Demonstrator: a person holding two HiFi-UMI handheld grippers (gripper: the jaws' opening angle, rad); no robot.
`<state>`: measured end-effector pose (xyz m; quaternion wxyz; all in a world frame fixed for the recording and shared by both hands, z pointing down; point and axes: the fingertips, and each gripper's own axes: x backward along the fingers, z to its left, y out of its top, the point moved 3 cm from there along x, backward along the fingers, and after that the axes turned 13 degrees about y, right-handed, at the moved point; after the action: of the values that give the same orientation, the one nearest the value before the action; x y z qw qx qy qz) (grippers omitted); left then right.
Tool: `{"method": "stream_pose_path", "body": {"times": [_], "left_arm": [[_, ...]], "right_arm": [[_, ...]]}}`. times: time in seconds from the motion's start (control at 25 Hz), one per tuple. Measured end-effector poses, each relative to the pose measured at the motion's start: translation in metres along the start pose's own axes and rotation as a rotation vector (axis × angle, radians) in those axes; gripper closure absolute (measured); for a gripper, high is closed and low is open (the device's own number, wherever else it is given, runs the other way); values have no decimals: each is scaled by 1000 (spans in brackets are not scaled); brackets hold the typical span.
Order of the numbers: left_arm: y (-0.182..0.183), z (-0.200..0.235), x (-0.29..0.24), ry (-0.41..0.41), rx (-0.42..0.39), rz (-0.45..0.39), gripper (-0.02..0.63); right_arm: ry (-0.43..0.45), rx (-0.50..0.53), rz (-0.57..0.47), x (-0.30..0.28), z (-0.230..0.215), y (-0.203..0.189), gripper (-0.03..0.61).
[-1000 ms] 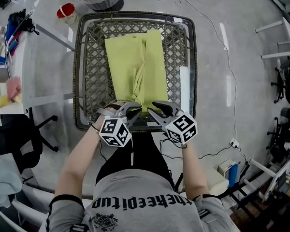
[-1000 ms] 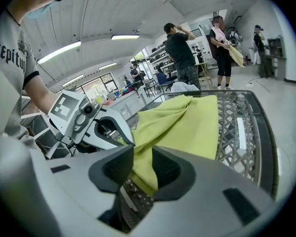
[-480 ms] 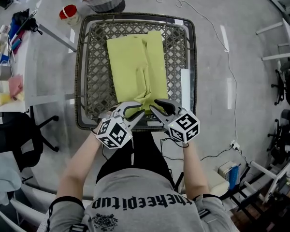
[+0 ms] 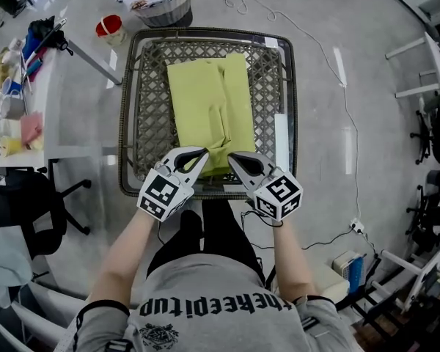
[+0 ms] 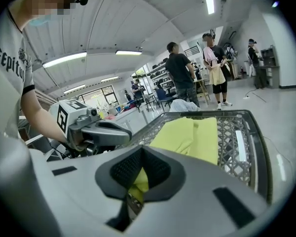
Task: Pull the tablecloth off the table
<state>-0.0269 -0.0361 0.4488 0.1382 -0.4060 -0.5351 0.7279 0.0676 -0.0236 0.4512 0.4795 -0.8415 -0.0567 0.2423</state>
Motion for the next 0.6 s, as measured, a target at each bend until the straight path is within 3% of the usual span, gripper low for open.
{"method": "stream_pose_path", "body": {"times": [0.28, 0.6], "left_arm": [[18, 3, 16, 38, 34, -48, 600], [40, -8, 35, 38, 2, -109, 600]], "right_arm": [[-12, 31, -68, 4, 20, 23, 568], [-20, 65, -150, 12, 42, 48, 568]]}}
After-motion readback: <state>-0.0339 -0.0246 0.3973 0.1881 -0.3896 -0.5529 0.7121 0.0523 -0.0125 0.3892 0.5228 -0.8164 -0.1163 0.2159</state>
